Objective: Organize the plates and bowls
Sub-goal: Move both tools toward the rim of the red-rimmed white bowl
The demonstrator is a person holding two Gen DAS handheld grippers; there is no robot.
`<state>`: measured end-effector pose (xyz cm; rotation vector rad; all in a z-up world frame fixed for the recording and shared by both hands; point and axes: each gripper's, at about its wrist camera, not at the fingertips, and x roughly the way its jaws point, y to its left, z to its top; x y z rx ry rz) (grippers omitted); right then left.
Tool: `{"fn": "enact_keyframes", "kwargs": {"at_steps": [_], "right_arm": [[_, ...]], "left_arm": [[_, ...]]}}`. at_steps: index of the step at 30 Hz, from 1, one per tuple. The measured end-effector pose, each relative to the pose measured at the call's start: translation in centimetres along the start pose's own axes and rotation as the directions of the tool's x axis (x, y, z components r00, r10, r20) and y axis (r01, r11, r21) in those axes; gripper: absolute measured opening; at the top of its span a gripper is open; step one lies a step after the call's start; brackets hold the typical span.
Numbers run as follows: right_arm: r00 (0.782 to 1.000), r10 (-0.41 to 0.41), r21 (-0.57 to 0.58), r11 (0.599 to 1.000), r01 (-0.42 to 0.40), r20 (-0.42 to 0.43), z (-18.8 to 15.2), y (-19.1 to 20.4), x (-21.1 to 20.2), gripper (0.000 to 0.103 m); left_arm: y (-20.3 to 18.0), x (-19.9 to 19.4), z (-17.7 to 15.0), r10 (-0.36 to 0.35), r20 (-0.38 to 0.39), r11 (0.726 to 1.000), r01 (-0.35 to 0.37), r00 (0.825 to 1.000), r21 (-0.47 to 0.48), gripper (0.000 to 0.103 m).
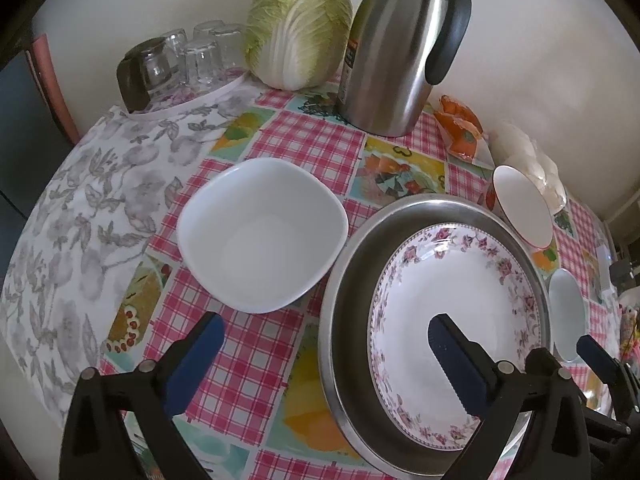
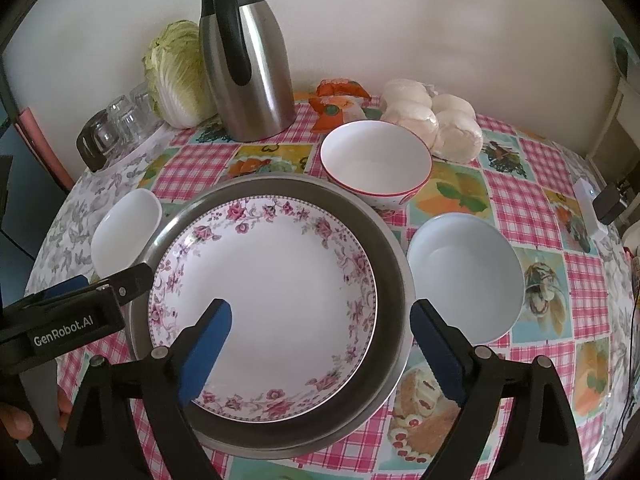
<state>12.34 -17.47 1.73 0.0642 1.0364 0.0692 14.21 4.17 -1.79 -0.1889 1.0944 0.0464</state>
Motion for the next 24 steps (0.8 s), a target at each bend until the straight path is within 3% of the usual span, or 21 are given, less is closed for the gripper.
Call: {"fn": "enact_keyframes", "kwargs": {"at_steps": [3, 14, 24], "right_arm": [[1.000, 0.006, 0.025, 1.000, -0.007, 0.011, 0.2, -0.6, -0.1, 0.099], [0.997, 0.009, 0.160, 0.987, -0.022, 0.083, 0.8, -5.1, -0.9, 0.099], [0.992, 0.036, 0.179, 0.982, -0.058, 0.125, 1.3, -6.5, -0.7, 0.099]], "left_arm": [[-0.1, -0.1, 0.2, 0.004, 0.007, 1.000, -0.004, 1.000, -0.002, 0.103], [-1.5, -0.7, 1.6, -0.058, 0.089, 0.998, 0.060, 0.994, -0.011, 0.103], [-1.7, -1.4, 3.5, -0.093, 0.194, 0.995, 0.097, 0.977, -0.011, 0.103]]}}
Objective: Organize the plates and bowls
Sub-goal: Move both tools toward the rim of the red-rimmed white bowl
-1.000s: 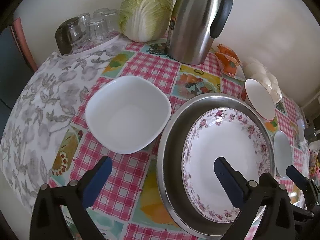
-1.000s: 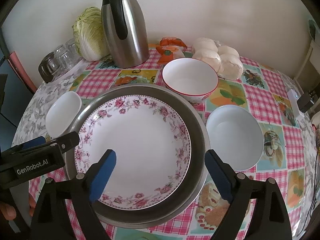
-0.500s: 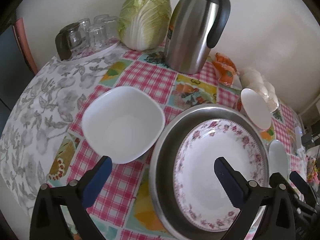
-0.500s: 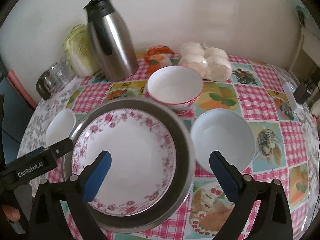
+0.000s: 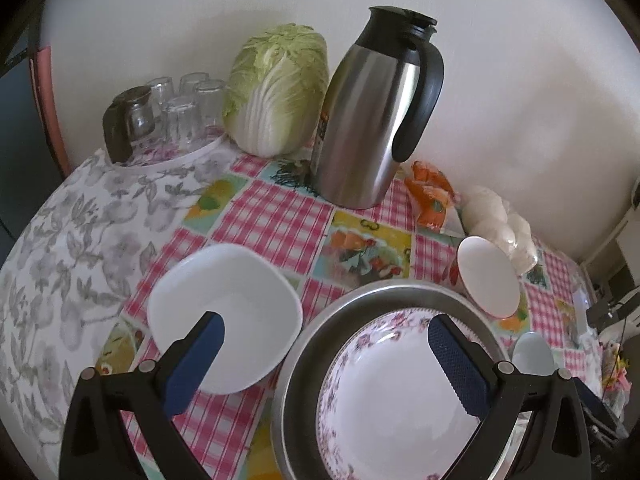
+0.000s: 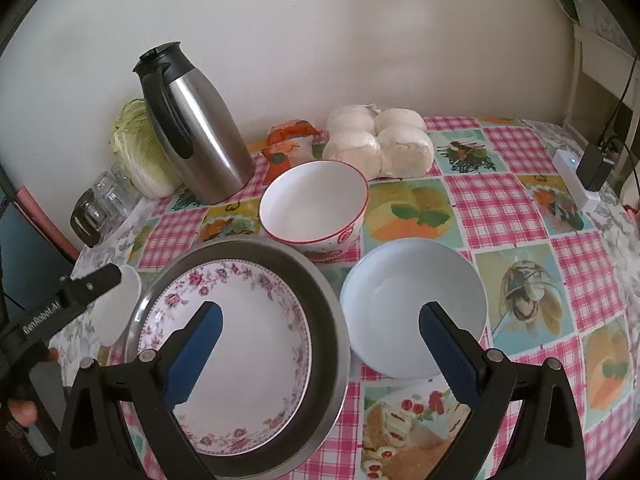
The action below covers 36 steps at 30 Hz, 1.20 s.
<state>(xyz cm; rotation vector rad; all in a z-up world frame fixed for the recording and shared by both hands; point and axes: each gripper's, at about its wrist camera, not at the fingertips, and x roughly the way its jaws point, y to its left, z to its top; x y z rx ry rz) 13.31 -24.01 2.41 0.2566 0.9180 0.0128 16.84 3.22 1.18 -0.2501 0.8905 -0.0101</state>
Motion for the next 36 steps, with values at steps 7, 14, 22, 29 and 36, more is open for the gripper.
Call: {"fn": "enact_keyframes", "kwargs": {"at_steps": [7, 14, 22, 29, 36], "right_arm": [[0.999, 0.051, 0.021, 0.998, -0.051, -0.016, 0.6, -0.8, 1.0, 0.099], [0.997, 0.052, 0.019, 0.998, -0.053, 0.050, 1.7, -1.6, 1.6, 0.099], [0.993, 0.077, -0.020, 0.997, -0.075, 0.084, 5.1, -1.7, 2.0, 0.099], [0.999, 0.038, -0.044, 0.998, -0.038, 0.005, 9.1, -2.1, 3.7, 0.099], [0.994, -0.044, -0.075, 0.997, 0.037, -0.098, 11.6, -3.0, 6.8, 0.097]], "left_arm": [[-1.1, 1.1, 0.7, -0.095, -0.030, 0.995, 0.096, 0.995, 0.021, 0.103], [-2.1, 1.8, 1.5, -0.094, 0.012, 0.994, 0.093, 0.995, 0.059, 0.103], [-3.0, 2.5, 3.0, -0.075, 0.021, 0.994, 0.073, 0.997, 0.078, 0.103], [-5.6, 4.7, 5.1, -0.043, -0.076, 0.989, 0.053, 0.996, 0.141, 0.103], [-8.0, 6.7, 8.0, -0.045, -0.164, 0.984, 0.072, 0.985, 0.164, 0.100]]}}
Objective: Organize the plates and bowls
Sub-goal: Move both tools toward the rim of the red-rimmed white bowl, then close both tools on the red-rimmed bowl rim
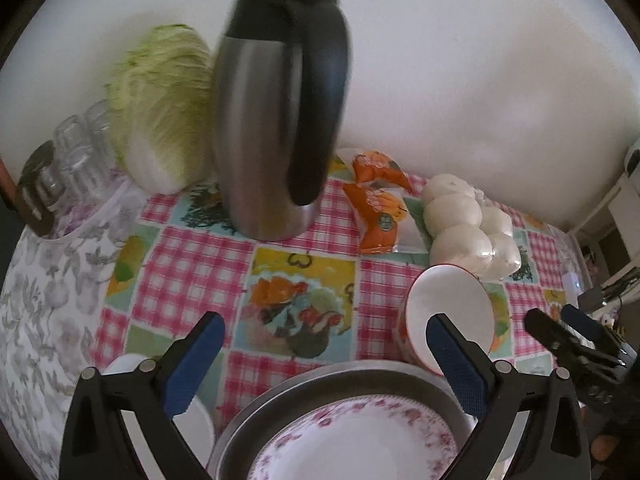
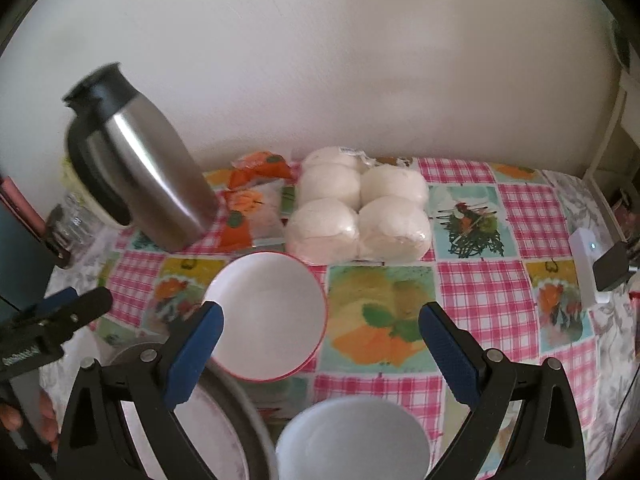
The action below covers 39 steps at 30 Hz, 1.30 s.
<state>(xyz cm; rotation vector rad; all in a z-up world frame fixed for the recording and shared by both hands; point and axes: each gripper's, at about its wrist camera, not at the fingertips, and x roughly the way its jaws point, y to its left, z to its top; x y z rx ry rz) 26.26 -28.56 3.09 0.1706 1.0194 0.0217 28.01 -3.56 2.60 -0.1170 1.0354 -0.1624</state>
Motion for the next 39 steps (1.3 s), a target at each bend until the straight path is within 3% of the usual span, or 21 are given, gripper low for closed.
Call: {"fn": "enact_keyframes", "kwargs": {"at_steps": [2, 4, 11, 16, 19, 25, 29, 39], "right_arm": [[1.000, -0.009, 0.003, 1.000, 0.009, -0.029, 0.2, -0.2, 1.1, 0.087], [0.998, -0.018, -0.007, 1.000, 0.018, -0.061, 0.1, -0.1, 2.4, 0.063], [0.990, -0.016, -0.015, 1.000, 0.014, -0.137, -0.5, 0.0, 5.9, 0.043], [0.985, 0.001, -0.007, 1.000, -0.002, -0.171, -0.9, -0.1, 7.5, 0.014], [0.983, 0.010, -0.004, 1.000, -0.011, -0.184, -1.0, -0.2, 8.3, 0.012], [0.980, 0.016, -0.006, 1.000, -0.017, -0.196, -1.5, 0.2, 9.3, 0.012], [0.981, 0.025, 0.014, 1.000, -0.023, -0.191, -1.4, -0.2, 9.0, 0.011], [0.991, 0.013, 0.028, 1.000, -0.009, -0.135, -0.4, -1.9, 4.9, 0.010]], "left_arm": [[-1.2, 1.0, 0.5, -0.003, -0.023, 0.999, 0.004, 1.000, 0.036, 0.093], [-1.7, 2.1, 0.8, -0.020, -0.063, 0.999, 0.022, 0.998, 0.032, 0.088], [-3.7, 7.1, 0.5, -0.033, -0.194, 0.999, 0.036, 0.980, 0.014, 0.065], [-4.4, 9.6, 0.1, -0.062, -0.263, 0.998, 0.064, 0.963, -0.002, 0.035], [-4.9, 10.4, 0.1, -0.083, -0.278, 0.996, 0.087, 0.957, 0.003, 0.024], [-6.4, 11.7, -0.4, -0.075, -0.315, 0.995, 0.090, 0.946, 0.032, 0.011], [-7.4, 11.6, -0.6, -0.054, -0.300, 0.993, 0.081, 0.952, 0.081, 0.011], [-10.4, 9.5, -0.4, -0.102, -0.256, 0.989, 0.125, 0.961, 0.076, 0.011]]}}
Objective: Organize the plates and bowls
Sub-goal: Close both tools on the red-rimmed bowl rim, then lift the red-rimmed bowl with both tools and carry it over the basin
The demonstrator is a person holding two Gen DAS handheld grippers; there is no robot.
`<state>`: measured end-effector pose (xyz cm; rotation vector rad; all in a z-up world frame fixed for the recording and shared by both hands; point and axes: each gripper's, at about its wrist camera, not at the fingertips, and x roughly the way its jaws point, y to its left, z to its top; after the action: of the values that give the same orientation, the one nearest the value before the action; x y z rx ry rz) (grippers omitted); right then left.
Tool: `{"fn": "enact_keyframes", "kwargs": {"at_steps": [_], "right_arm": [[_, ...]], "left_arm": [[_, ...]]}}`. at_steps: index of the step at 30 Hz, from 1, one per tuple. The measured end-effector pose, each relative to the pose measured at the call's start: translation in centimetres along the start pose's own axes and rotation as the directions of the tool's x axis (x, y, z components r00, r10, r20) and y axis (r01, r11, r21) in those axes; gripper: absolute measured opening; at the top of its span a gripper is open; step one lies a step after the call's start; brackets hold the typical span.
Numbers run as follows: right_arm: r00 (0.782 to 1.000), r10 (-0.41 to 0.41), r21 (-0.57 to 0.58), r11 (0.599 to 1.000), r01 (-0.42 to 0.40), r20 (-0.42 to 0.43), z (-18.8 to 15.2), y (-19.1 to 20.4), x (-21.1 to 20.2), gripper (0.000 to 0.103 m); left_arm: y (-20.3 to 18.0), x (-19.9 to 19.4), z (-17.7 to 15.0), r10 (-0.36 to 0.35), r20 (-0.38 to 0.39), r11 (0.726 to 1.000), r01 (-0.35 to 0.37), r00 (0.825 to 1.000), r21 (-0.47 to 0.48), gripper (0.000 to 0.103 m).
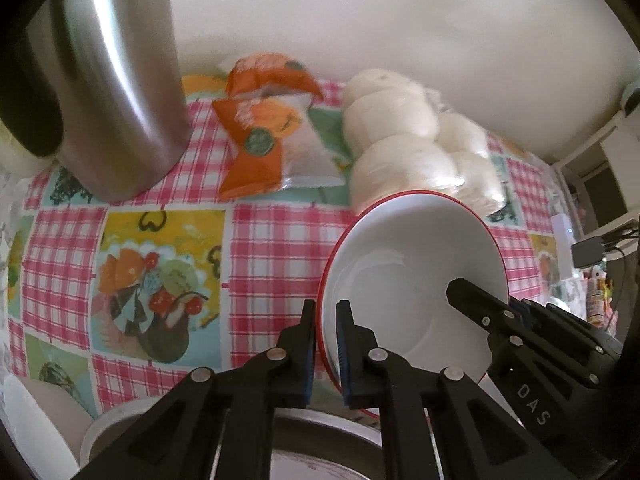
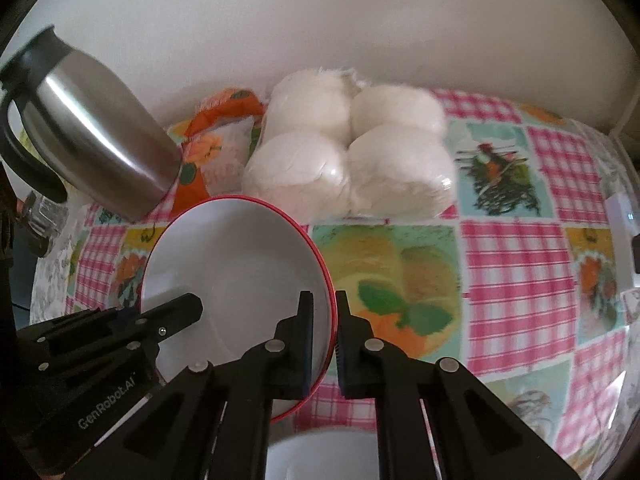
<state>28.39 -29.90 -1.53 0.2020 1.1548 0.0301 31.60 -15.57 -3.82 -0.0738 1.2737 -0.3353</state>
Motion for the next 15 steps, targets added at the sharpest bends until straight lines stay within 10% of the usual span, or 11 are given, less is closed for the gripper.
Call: {"fn": "enact_keyframes", "kwargs": {"at_steps": [15], "right_arm": [[0.998, 0.003, -0.088, 0.996, 0.002, 0.055, -4.3, 2.8, -7.7, 0.010]], "left_arm": [[0.0, -7.8, -4.4, 0.011, 0.084, 0.997, -0.005, 0.996, -0.074, 0.011]]}}
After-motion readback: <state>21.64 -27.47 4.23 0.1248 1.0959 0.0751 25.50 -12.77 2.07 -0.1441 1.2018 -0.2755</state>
